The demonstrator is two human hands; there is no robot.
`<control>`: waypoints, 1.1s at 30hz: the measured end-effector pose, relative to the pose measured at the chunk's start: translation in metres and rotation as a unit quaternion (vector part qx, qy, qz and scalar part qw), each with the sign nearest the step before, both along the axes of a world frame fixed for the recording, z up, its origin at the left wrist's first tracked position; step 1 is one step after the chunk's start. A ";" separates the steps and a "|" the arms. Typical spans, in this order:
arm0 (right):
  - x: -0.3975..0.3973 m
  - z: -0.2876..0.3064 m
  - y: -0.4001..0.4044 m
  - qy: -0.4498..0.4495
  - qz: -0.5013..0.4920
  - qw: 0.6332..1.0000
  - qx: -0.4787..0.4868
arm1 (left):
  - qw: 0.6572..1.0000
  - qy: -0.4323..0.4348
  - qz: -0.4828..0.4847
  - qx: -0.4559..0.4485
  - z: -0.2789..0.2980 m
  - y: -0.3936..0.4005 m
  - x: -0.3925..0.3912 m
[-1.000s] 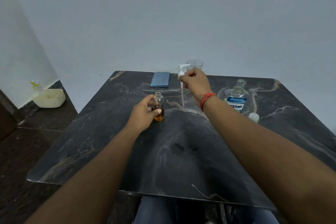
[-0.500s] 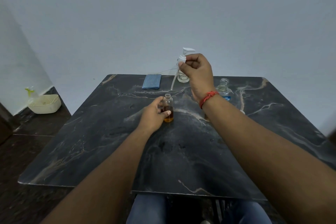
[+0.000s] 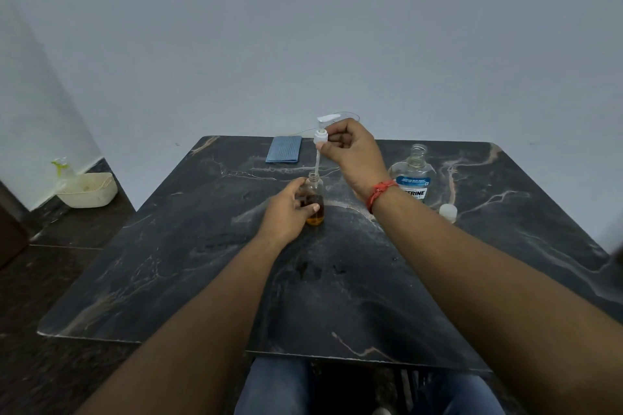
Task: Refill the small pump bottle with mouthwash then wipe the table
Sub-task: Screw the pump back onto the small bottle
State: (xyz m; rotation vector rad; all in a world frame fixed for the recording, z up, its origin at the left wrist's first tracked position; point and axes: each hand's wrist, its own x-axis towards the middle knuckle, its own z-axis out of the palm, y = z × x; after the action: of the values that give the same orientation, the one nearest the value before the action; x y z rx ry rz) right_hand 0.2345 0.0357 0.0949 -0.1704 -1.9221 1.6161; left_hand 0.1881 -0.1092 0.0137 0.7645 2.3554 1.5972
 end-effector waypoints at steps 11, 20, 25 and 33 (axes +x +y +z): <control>0.005 -0.036 -0.004 -0.087 0.034 0.993 0.068 | 1.000 0.011 -0.003 -0.001 -0.002 0.000 -0.002; 0.004 -0.043 -0.010 -0.120 0.000 0.990 0.080 | 1.000 0.020 -0.004 -0.004 -0.007 0.000 -0.006; 0.004 -0.047 -0.015 -0.127 -0.019 0.990 0.062 | 1.000 0.029 -0.006 -0.003 -0.007 0.000 -0.006; 0.007 -0.049 -0.022 -0.118 0.000 0.989 0.084 | 0.999 0.036 -0.008 0.001 -0.008 0.000 -0.007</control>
State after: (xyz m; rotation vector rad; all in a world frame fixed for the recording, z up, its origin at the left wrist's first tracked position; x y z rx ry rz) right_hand 0.2415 0.0140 0.0456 -0.3045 -2.2276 1.4783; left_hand 0.1816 -0.1089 0.0056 0.8546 2.3907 1.5911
